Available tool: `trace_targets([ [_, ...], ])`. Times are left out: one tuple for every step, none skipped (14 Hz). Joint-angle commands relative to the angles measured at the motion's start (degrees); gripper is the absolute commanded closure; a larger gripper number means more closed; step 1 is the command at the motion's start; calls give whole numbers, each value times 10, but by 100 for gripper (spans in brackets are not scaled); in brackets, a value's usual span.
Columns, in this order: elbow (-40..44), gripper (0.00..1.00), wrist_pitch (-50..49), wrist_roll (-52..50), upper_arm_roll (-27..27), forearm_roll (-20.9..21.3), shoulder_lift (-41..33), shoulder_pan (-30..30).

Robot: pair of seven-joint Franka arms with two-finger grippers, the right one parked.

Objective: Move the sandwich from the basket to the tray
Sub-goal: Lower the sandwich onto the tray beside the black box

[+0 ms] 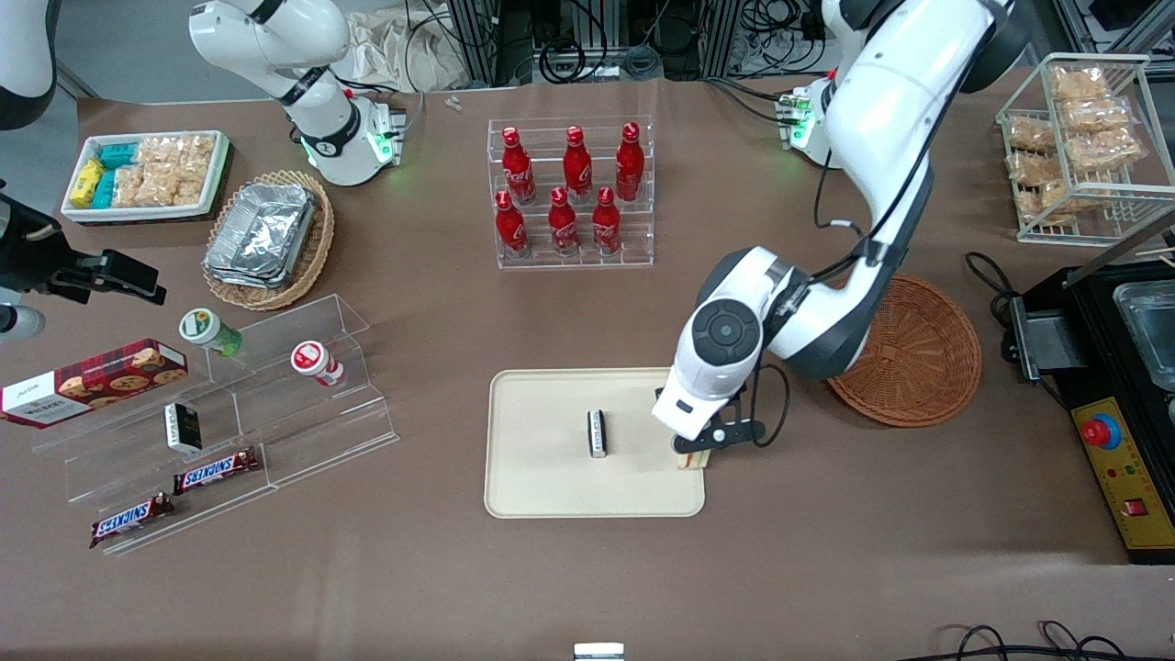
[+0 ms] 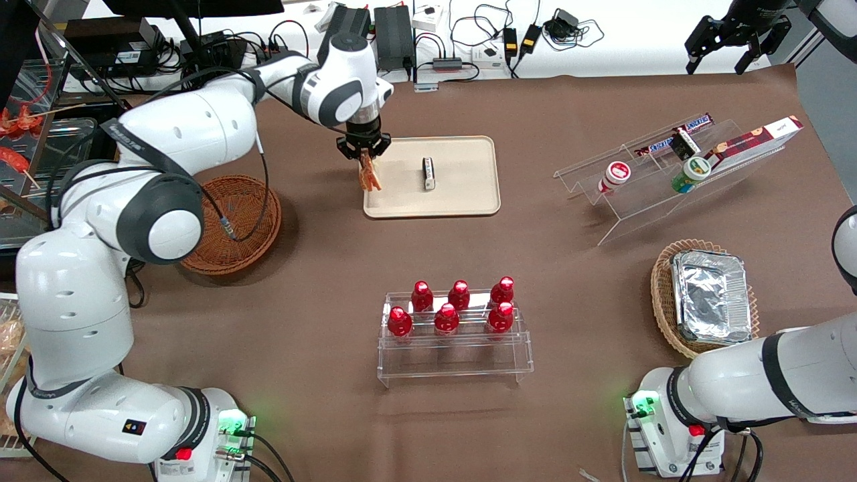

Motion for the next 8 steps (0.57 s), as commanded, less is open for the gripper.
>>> trace_targets([
  [28,100,12,-34,3,36,38,-20],
  [28,100,13,-35,3,37,39,-20],
  [28,100,13,-36,2,37,40,-20],
  [28,100,15,-36,2,38,42,-20],
  [28,96,21,-38,3,38,47,-20],
  [28,85,27,-49,3,38,51,-21],
  [28,53,33,-57,3,39,52,-22],
  [28,1,35,-59,3,41,53,-23],
])
